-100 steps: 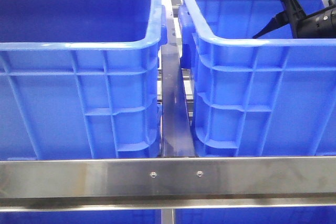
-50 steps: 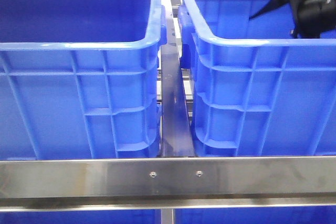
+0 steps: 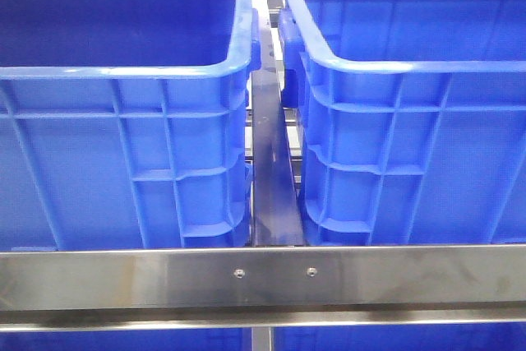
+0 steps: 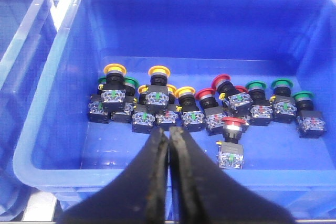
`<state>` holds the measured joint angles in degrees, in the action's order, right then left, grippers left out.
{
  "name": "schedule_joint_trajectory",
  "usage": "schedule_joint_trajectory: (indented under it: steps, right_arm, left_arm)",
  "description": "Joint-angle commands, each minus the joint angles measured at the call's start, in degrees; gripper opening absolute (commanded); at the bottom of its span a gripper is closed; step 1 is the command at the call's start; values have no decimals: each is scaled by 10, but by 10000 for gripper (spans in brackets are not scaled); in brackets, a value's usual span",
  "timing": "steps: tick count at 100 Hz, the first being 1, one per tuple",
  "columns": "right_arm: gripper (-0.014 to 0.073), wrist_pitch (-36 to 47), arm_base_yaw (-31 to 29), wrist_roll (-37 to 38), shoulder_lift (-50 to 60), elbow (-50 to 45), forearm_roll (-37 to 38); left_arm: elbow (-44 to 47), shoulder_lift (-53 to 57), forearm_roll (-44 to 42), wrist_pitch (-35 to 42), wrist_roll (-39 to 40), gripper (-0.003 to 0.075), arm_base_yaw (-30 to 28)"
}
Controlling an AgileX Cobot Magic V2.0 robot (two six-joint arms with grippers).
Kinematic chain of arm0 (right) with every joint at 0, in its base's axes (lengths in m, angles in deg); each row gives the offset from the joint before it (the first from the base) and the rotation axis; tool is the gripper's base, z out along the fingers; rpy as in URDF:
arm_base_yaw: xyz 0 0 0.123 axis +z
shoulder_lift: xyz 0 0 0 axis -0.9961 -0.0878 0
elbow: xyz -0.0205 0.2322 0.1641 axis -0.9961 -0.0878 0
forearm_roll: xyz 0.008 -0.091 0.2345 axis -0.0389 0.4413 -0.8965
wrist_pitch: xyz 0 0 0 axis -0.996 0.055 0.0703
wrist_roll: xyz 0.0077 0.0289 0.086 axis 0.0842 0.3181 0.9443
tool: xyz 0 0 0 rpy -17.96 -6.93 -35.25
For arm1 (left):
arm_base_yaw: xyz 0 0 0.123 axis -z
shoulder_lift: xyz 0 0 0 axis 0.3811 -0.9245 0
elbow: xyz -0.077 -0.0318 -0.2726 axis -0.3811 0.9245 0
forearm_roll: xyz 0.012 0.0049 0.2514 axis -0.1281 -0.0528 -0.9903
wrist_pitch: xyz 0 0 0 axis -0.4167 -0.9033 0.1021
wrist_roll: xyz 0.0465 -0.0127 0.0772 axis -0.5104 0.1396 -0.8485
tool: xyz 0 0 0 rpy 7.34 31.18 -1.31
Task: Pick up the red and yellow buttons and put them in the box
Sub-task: 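Open the right gripper and lift it out of the crate, then lower the left gripper onto a yellow-capped button in the button crate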
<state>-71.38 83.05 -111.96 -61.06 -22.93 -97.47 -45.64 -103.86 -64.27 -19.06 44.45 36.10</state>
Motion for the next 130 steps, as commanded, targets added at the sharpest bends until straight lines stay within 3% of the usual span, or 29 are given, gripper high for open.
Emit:
schedule_joint_trajectory:
  steps: [1, 37, 58, 120, 130]
  right_arm:
    - [538, 26, 3, -32, 61, -4, 17]
    - [538, 136, 4, -157, 241, -130, 47]
    - [538, 155, 4, -210, 349, -201, 47]
    - [537, 186, 4, -219, 634, -384, 52]
    - [474, 187, 4, -219, 648, -401, 52]
  left_arm:
    - [-15, -4, -10, 43, 1, -19, -2]
    - [-15, -4, -10, 43, 1, -19, -2]
    - [-15, -4, -10, 43, 1, -19, -2]
    - [-15, -4, -10, 43, 1, -19, -2]
    - [-15, -4, -10, 43, 1, -19, -2]
